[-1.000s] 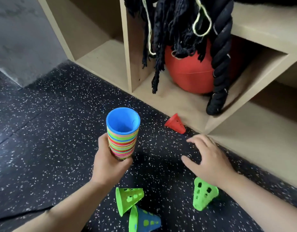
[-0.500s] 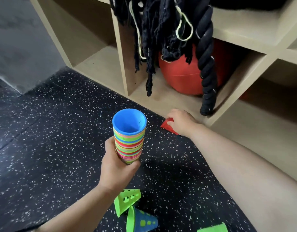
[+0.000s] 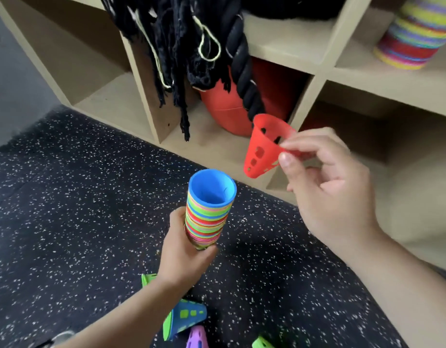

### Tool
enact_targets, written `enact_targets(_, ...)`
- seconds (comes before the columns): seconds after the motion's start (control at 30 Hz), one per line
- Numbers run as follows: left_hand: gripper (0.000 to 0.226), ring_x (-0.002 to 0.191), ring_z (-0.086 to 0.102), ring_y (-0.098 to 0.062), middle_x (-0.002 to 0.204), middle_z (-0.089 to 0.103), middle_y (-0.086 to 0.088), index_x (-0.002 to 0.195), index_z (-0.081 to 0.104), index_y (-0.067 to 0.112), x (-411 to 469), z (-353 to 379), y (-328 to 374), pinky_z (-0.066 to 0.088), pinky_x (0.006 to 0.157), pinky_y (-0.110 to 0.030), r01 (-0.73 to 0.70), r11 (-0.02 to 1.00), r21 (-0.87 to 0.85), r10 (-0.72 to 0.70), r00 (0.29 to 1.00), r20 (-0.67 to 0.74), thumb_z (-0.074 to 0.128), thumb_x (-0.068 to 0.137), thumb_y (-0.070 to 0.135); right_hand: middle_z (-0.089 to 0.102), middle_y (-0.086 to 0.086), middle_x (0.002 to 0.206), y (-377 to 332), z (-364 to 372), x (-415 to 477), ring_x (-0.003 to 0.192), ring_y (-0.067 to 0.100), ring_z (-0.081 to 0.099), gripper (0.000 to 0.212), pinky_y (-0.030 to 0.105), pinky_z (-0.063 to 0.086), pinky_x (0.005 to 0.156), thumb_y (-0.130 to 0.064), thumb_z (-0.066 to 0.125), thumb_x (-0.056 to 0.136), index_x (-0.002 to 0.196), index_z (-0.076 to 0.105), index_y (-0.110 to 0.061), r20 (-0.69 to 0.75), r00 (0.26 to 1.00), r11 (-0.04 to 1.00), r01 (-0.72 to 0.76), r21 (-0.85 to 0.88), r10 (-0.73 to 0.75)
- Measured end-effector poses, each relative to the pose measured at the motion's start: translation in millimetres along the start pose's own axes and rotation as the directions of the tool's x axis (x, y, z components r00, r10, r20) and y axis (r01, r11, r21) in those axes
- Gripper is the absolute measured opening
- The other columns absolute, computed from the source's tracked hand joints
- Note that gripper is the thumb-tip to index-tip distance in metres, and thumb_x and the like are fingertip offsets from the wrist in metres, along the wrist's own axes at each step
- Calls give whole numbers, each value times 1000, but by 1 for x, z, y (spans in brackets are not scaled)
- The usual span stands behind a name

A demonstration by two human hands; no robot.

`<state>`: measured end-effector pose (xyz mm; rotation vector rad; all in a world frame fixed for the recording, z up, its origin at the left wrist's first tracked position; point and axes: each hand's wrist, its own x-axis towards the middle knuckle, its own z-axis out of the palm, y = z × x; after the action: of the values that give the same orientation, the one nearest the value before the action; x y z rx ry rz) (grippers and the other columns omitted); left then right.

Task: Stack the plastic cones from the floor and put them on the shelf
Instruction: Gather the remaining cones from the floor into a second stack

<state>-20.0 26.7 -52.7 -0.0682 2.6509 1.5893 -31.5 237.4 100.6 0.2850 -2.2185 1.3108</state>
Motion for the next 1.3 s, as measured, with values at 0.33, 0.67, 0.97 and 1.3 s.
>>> enact_targets(0.33,73,87,60,16,100,63,20,118,39,31,-56,-4,19,39,71,0,-85,996,-29,84,996,-22,83,66,5,64,3,112,-35,-9,-60,71,17,60,11,20,47,54,-9,70,89,99,76,-9,211,977,1000,11,6,-12)
enact_targets(0.67,69,88,61,11,99,63,21,118,37,30,-105,-61,4,42,70,-3,-2,1000,10,3,994,-110,80,68,8,47,-24,120,-15,-10,-199,83,7,57,45,25,53,64,-51,73,74,112,62,-31,580,764,945,-116,-305,281)
enact_targets(0.97,71,94,65,4,103,66,17,119,35,34,-127,-75,-13,44,73,-7,35,998,43,-29,993,-118,81,70,11,53,-16,102,9,28,-259,70,2,52,26,16,39,62,-38,79,79,97,65,-24,665,612,887,-145,-439,429)
enact_targets(1.3,72,90,65,4,101,68,15,119,35,37,-120,-66,-19,44,70,-10,66,997,51,-61,993,-105,81,70,9,61,-14,91,39,15,-226,73,3,57,20,24,54,73,-11,68,89,106,69,-20,441,747,846,-306,-436,497)
